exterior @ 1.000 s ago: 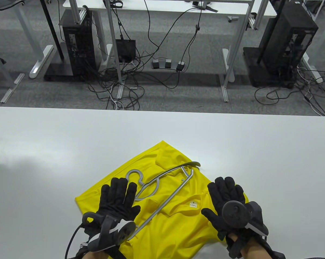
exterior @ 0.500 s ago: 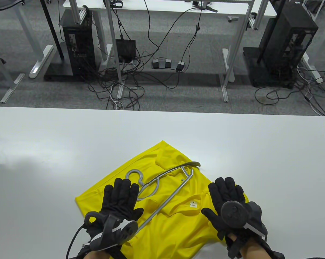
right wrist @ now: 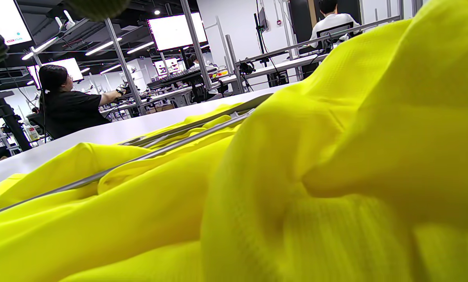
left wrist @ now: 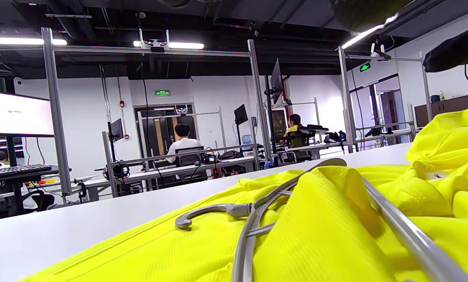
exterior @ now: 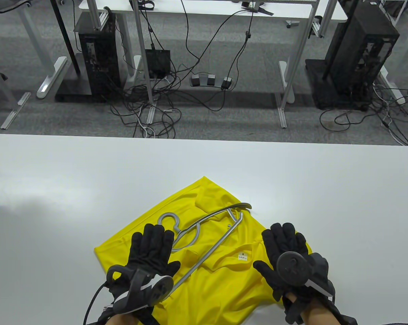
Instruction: Remove t-shirt from gray hanger
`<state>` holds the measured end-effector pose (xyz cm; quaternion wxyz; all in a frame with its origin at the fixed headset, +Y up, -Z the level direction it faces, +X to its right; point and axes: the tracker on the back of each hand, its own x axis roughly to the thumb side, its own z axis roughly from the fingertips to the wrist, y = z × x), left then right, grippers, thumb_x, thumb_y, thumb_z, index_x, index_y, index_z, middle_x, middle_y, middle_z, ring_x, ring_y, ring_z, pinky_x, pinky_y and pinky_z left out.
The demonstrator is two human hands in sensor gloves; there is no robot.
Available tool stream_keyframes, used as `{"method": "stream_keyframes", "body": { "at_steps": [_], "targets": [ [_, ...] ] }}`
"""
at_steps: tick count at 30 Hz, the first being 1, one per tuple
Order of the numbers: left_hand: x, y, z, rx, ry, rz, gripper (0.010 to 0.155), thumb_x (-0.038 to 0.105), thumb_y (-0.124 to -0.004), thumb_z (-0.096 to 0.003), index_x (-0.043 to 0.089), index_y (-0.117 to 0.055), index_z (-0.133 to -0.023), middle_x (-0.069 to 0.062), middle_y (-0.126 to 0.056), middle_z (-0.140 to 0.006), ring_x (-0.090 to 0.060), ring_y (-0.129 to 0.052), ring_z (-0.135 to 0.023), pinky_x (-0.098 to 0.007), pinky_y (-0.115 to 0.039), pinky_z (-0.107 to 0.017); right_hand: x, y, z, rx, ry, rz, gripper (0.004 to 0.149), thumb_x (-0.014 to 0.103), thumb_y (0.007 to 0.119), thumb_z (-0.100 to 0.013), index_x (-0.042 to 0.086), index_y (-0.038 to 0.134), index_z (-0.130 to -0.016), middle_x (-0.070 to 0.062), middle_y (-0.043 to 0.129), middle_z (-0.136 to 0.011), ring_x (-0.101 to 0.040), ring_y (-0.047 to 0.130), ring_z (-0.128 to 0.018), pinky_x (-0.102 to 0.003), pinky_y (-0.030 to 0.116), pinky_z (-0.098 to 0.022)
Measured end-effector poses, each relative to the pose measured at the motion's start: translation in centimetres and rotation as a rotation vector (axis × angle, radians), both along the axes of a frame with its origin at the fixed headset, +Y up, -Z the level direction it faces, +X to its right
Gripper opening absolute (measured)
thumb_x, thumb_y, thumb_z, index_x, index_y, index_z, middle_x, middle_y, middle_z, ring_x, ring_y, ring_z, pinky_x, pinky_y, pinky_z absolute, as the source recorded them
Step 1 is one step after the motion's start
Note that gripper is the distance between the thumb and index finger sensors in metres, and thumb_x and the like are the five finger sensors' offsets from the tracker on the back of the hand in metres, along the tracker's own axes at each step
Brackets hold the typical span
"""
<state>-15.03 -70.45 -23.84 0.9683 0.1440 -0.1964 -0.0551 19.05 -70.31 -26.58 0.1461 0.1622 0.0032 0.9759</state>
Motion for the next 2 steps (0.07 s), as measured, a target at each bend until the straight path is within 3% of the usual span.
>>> {"method": "stream_keyframes", "body": {
  "at_steps": [2],
  "targets": [
    [0.0, 0.0, -0.03, -0.004, 0.002, -0.002, 0.084, 0.054, -0.062, -0.0524, 0.012, -0.019, -0.112, -0.018, -0.017, -0.116, -0.043, -0.029, -0.112, -0.064, -0.027, -0.076, 0.01, -0.03, -0.02, -0.005, 0.0, -0.004, 0.083, 0.056, 0.064, -0.046, 0.013, 0.034, -0.111, -0.016, 0.022, -0.116, -0.042, 0.008, -0.104, -0.061, 0.009, -0.067]
  ]
}}
